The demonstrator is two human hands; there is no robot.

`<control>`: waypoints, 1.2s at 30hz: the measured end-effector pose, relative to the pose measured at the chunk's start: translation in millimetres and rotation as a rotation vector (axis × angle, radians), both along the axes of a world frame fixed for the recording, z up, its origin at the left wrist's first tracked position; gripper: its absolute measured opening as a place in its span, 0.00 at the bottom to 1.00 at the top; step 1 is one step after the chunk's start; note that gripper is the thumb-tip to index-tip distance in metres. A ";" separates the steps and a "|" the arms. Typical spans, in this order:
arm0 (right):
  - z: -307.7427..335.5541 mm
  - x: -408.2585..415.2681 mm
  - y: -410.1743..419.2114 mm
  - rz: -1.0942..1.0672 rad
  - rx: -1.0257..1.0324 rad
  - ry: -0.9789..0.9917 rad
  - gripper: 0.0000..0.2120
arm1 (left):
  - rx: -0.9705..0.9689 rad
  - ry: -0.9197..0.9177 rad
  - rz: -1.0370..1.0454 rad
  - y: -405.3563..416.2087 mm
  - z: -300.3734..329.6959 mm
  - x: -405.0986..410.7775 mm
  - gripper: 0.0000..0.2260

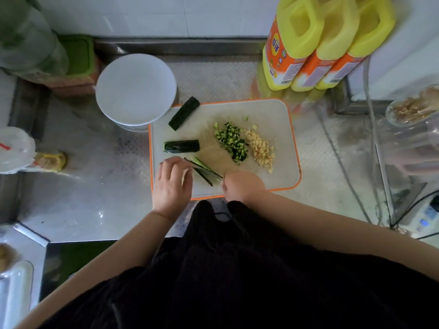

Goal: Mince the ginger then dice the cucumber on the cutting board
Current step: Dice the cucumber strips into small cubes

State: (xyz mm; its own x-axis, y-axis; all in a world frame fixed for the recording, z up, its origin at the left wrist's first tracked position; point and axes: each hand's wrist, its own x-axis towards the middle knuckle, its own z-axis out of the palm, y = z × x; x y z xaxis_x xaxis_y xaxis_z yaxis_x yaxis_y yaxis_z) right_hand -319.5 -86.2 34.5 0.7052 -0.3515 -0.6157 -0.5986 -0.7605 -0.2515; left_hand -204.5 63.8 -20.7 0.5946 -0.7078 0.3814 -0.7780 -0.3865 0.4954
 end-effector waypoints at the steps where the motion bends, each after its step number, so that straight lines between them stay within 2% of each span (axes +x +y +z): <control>1: -0.2 -3.1 3.0 0.012 -0.029 0.004 0.10 | -0.036 0.001 0.048 -1.8 12.2 2.5 0.06; 3: -3.3 -11.0 10.6 0.006 -0.073 0.003 0.16 | 0.039 0.078 0.161 -10.6 36.8 11.2 0.05; 4: -5.3 -14.6 13.7 0.004 -0.065 -0.008 0.18 | 0.169 0.136 0.165 -16.0 44.6 17.0 0.05; 7: -8.9 -21.8 17.0 0.025 0.002 -0.052 0.21 | 0.659 0.271 -0.120 -31.5 55.7 33.2 0.11; 10: -5.9 -21.8 16.9 0.026 0.035 -0.076 0.21 | 0.913 0.334 -0.346 -37.1 55.0 34.7 0.16; 21: -6.3 -19.5 19.3 0.007 0.048 -0.077 0.17 | 1.059 0.338 -0.452 -50.4 47.2 38.3 0.15; 27: -2.2 -18.3 22.7 0.015 -0.016 -0.079 0.18 | 1.104 0.387 -0.511 -64.7 55.4 39.0 0.19; 31: -0.4 -16.4 23.7 0.029 -0.008 -0.097 0.10 | 1.163 0.422 -0.513 -72.2 56.3 40.4 0.21; 36: 1.7 -16.3 25.5 0.051 -0.119 -0.163 0.12 | 1.224 0.432 -0.500 -76.4 58.8 39.8 0.24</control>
State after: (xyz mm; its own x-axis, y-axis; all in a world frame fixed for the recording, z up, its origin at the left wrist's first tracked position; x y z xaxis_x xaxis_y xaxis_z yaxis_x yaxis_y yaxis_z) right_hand -335.8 -60.8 36.2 0.8106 -0.3763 -0.4486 -0.5177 -0.8187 -0.2486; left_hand -164.7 -12.6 38.0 0.0923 -0.6246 -0.7755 -0.8344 -0.4735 0.2821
